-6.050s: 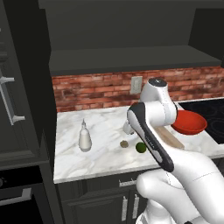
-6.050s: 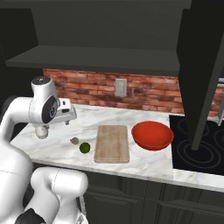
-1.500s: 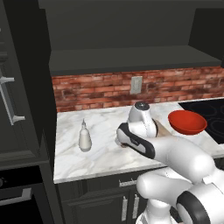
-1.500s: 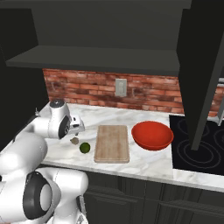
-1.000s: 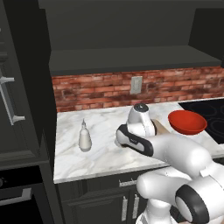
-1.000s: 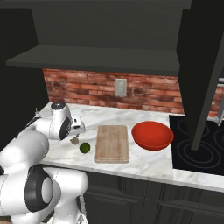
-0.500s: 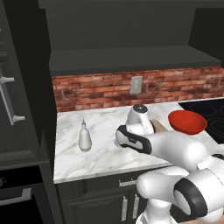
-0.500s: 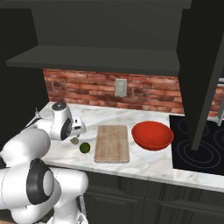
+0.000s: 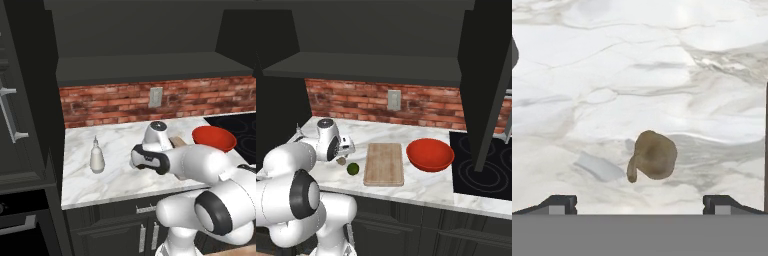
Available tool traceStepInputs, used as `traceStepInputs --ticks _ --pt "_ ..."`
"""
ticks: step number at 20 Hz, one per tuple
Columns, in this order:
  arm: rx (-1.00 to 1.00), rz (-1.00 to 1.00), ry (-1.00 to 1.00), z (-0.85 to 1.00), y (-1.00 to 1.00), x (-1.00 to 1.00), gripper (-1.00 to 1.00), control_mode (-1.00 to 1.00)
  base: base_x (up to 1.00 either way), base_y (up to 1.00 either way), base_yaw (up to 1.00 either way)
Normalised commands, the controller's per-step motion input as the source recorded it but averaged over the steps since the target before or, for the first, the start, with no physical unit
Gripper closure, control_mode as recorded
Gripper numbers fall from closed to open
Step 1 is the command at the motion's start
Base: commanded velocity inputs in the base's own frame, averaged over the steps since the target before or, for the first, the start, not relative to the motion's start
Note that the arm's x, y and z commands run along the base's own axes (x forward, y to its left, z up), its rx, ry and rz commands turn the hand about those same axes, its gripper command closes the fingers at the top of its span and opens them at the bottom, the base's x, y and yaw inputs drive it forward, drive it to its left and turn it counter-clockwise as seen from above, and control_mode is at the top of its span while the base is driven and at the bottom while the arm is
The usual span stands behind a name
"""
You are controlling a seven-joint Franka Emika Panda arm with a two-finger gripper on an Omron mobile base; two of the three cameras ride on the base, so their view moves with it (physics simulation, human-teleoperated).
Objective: Open the cabinet. Place the bowl and condiment on the counter. Then place the lime and garlic on the cutting board.
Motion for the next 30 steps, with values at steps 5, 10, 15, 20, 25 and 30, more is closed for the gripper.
traceStepInputs --ticks 5,10,15,20,25,30 --pt "0.00 0.00 0.00 -0.14 0.01 0.08 -1.00 -1.00 0.00 0.00 0.00" --pt "0.00 0.00 0.00 -0.13 0.00 0.16 -1.00 -1.00 0.00 0.00 0.00" --pt "0.00 0.00 0.00 -0.12 0.00 0.16 -1.00 -1.00 0.00 0.00 0.00" --pt "0.00 0.00 0.00 -0.12 0.01 0.16 -1.00 -1.00 0.00 0.00 0.00" --pt "0.00 0.00 0.00 -0.08 0.00 0.07 -1.00 -1.00 0.00 0.00 0.00" --pt "0.00 0.00 0.00 -0.09 0.00 0.11 -1.00 -1.00 0.00 0.00 0.00"
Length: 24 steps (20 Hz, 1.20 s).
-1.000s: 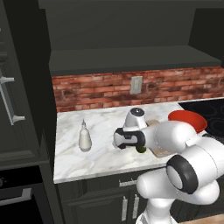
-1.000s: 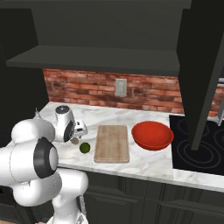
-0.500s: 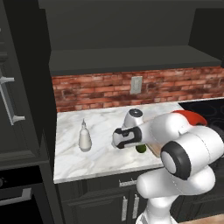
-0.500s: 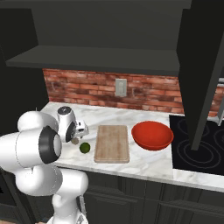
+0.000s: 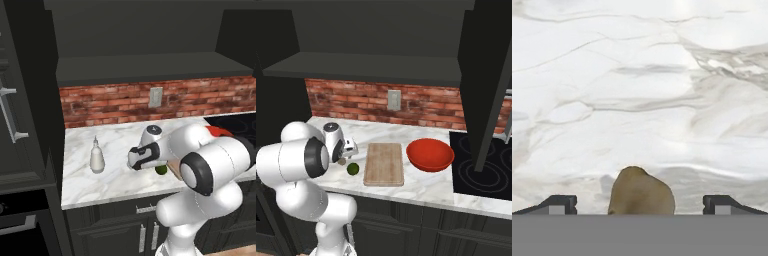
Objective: Open the cabinet. Place the bowl and condiment on the counter. Then place the lime and garlic on the cutting board.
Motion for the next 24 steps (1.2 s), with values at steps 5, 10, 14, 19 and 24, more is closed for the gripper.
traceStepInputs --ticks 5,10,14,19,24 --pt "0.00 0.00 0.00 -0.10 0.00 0.12 -1.00 -1.00 0.00 0.00 0.00" --pt "0.00 0.00 0.00 -0.08 0.00 0.03 -1.00 -1.00 0.00 0.00 0.00" --pt "0.00 0.00 0.00 -0.08 0.00 0.00 -1.00 -1.00 0.00 0.00 0.00" --pt "0.00 0.00 0.00 -0.11 0.00 0.00 -1.00 -1.00 0.00 0.00 0.00" --pt "0.00 0.00 0.00 -0.11 0.00 0.00 -1.00 -1.00 0.00 0.00 0.00"
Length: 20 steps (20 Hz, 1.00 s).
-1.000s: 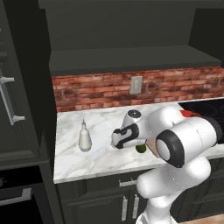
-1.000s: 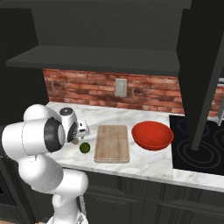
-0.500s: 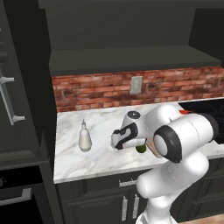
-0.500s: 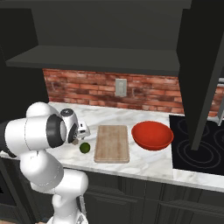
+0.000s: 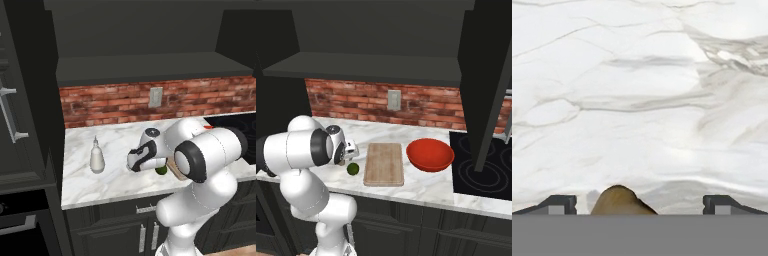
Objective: Open the cabinet. Place the bowl and condiment on the counter. Then place the lime and garlic on the cutting board.
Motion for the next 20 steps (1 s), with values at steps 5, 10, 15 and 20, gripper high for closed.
traceStepInputs --ticks 5,10,15,20 --pt "-0.01 0.00 0.00 -0.14 0.02 0.05 1.00 -1.00 0.00 0.00 0.00" --pt "0.00 0.00 0.00 -0.13 0.00 0.02 1.00 -1.00 0.00 0.00 0.00" --pt "0.00 0.00 0.00 -0.16 0.00 0.00 1.00 -1.00 0.00 0.00 0.00" --pt "0.00 0.00 0.00 -0.14 0.00 0.01 1.00 -1.00 0.00 0.00 0.00"
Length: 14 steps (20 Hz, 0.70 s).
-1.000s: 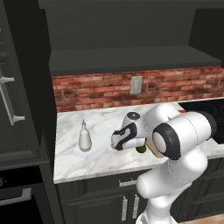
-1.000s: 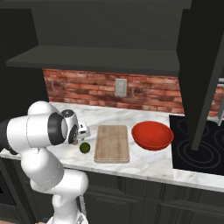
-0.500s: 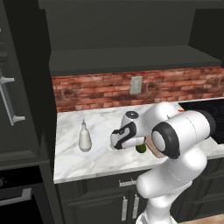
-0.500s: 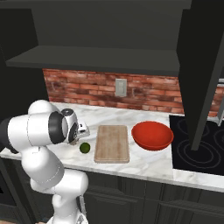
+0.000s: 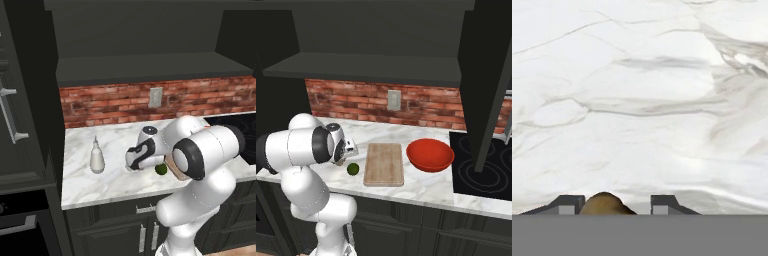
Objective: Open the cabinet. Place the bowl and condiment on the counter. Then place the lime and garlic on the cutting board.
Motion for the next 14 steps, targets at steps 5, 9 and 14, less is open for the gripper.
traceStepInputs --ticks 5,9,14 --pt "0.00 0.00 -0.02 -0.01 0.00 0.03 1.00 -1.00 0.00 0.00 0.00" --pt "0.00 -0.01 -0.05 0.21 -0.02 0.00 1.00 -1.00 0.00 0.00 0.00" --pt "0.00 -0.01 -0.06 0.40 -0.09 0.00 1.00 -1.00 0.00 0.00 0.00"
